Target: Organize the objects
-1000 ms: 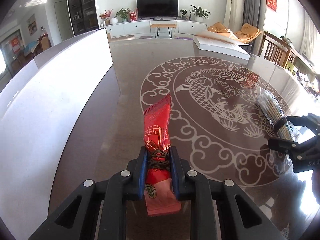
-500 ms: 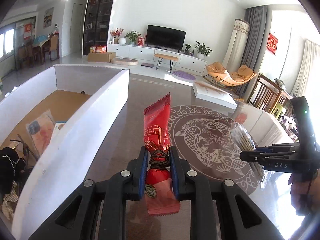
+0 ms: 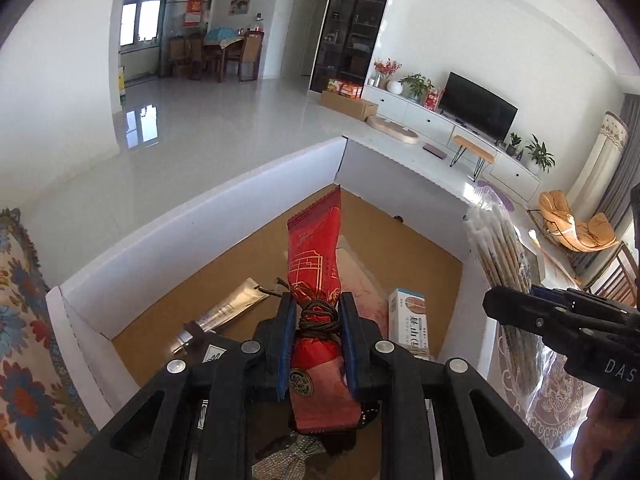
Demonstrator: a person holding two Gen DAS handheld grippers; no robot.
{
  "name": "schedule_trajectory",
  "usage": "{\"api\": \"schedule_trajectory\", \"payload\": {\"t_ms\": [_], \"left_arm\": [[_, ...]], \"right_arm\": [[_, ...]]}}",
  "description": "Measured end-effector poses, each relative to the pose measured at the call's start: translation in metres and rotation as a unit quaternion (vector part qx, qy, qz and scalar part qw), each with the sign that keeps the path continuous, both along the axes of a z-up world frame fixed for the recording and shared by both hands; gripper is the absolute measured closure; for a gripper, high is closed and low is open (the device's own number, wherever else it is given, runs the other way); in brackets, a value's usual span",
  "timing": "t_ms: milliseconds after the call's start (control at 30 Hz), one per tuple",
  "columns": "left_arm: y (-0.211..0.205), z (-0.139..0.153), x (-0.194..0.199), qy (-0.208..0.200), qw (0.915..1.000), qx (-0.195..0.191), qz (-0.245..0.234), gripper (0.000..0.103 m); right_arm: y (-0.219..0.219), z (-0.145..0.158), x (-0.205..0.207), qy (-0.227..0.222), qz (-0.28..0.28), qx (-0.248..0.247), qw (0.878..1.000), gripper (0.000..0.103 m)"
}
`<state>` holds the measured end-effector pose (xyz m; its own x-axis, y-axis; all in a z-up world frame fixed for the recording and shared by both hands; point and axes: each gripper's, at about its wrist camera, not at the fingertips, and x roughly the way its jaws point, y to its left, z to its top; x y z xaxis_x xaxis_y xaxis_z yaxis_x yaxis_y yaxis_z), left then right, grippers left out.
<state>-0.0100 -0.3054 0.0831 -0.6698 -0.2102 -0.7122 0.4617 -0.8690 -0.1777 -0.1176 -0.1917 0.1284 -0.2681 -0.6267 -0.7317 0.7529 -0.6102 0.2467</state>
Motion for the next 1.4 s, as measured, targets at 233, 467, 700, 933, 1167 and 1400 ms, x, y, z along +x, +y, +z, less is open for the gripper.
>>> {"api": "schedule_trajectory", "payload": {"t_ms": [233, 467, 700, 933, 1167, 1400], "left_arm": [[-0.01, -0.016, -0.005, -0.044, 0.9967, -0.041, 0.054, 0.0], [0.003, -0.001, -0.015, -0.056, 0.988, -0.111, 0.091, 0.0], [0.023, 0.009, -0.015, -0.074, 0.976, -0.169, 0.116, 0.0], [0.02, 0.018, -0.007, -0.062, 0.9876, -0.121, 0.079, 0.0], [0.013, 0.023, 0.005, -0.041, 0.9877, -0.104, 0.109, 0.0], [0.011, 0.021, 0.014, -0.022, 0.9836, -0.107, 0.143, 0.0]], "right_arm": [[-0.072, -0.069, 0.008, -0.025, 0.046, 0.119, 0.991, 0.032], [-0.039, -0.038, 0.002, 0.053, 0.005, 0.118, 0.992, 0.014], [-0.016, -0.013, -0.003, 0.086, -0.019, 0.115, 0.989, 0.0], [-0.012, -0.004, -0.008, 0.11, -0.033, 0.121, 0.986, 0.0], [-0.017, -0.002, -0.011, 0.117, -0.033, 0.127, 0.984, 0.0], [-0.023, -0.008, -0.007, 0.115, -0.028, 0.128, 0.985, 0.0]]}}
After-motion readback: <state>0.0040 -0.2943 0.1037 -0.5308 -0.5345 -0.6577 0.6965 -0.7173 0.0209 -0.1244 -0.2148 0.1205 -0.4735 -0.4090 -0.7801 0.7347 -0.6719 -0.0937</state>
